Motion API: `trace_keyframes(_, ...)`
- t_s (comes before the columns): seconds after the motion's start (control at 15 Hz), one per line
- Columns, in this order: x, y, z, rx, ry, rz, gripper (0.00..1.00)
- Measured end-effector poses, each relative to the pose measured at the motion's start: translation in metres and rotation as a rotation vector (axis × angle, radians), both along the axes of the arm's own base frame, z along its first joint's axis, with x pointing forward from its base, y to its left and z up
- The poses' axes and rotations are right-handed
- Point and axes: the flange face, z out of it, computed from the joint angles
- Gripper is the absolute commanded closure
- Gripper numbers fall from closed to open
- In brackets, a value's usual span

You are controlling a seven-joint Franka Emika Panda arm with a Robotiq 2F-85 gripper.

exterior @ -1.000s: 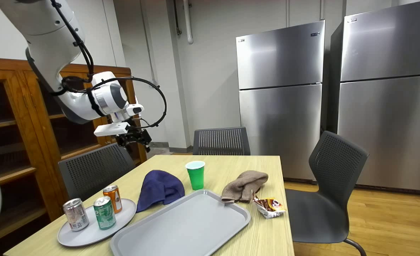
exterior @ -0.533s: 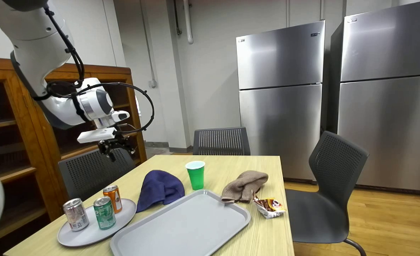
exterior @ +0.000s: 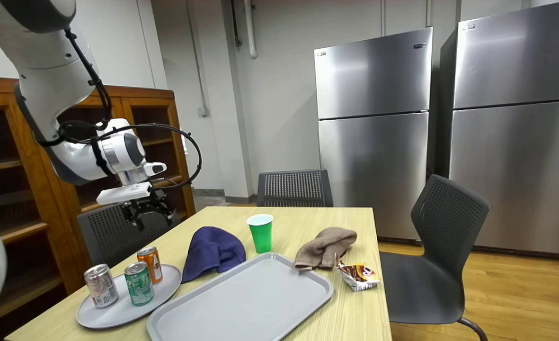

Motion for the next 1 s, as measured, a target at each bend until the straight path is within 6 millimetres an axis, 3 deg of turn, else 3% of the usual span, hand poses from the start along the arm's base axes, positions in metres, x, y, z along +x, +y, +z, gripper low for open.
trace_keyframes(0.47, -0.01, 0.005, -0.041, -0.005, 0.092, 0.047, 0.0)
trace_keyframes(1.0, -0.014, 0.006, -0.065, -0.026, 0.177, 0.071, 0.0)
